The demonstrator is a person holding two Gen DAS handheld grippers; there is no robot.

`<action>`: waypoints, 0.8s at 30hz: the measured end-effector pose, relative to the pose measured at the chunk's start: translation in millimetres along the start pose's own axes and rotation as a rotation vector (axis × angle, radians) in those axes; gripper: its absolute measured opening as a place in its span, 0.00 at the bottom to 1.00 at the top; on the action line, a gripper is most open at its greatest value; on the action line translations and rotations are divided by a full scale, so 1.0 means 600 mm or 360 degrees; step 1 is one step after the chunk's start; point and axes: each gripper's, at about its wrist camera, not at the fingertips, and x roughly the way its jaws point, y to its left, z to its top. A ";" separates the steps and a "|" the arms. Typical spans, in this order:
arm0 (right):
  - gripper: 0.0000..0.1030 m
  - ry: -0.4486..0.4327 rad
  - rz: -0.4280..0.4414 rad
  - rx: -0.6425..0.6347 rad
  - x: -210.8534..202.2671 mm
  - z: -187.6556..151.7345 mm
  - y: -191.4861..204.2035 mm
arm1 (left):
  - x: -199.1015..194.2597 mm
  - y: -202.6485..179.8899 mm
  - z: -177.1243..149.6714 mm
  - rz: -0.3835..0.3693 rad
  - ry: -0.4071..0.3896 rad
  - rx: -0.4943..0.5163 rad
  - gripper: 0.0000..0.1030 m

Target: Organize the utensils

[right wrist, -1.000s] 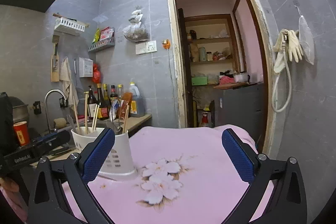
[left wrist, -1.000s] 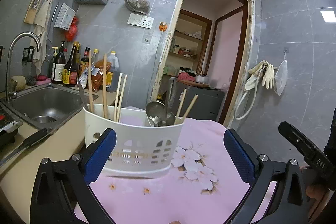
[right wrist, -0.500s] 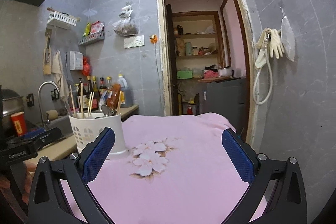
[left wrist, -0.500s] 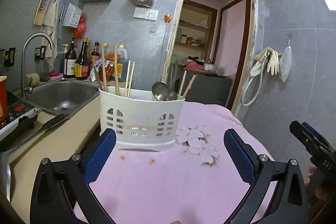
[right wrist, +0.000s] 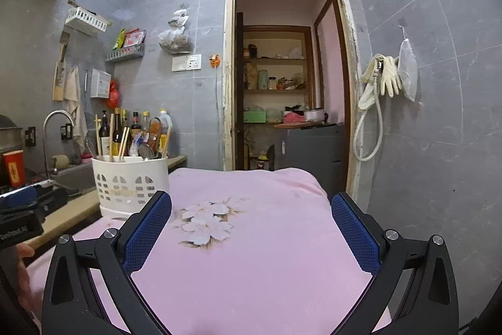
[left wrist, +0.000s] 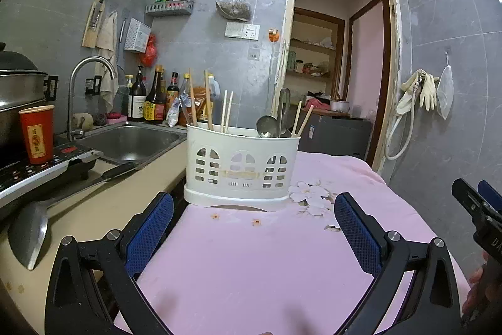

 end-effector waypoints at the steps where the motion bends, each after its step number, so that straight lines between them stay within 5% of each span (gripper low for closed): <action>1: 1.00 -0.0001 -0.0009 -0.0003 -0.001 -0.001 0.000 | -0.004 -0.001 -0.004 0.0007 -0.0012 0.0005 0.98; 24: 1.00 0.0035 -0.0068 0.0003 -0.010 -0.010 -0.007 | -0.005 -0.002 -0.019 0.0061 -0.0035 0.0087 0.98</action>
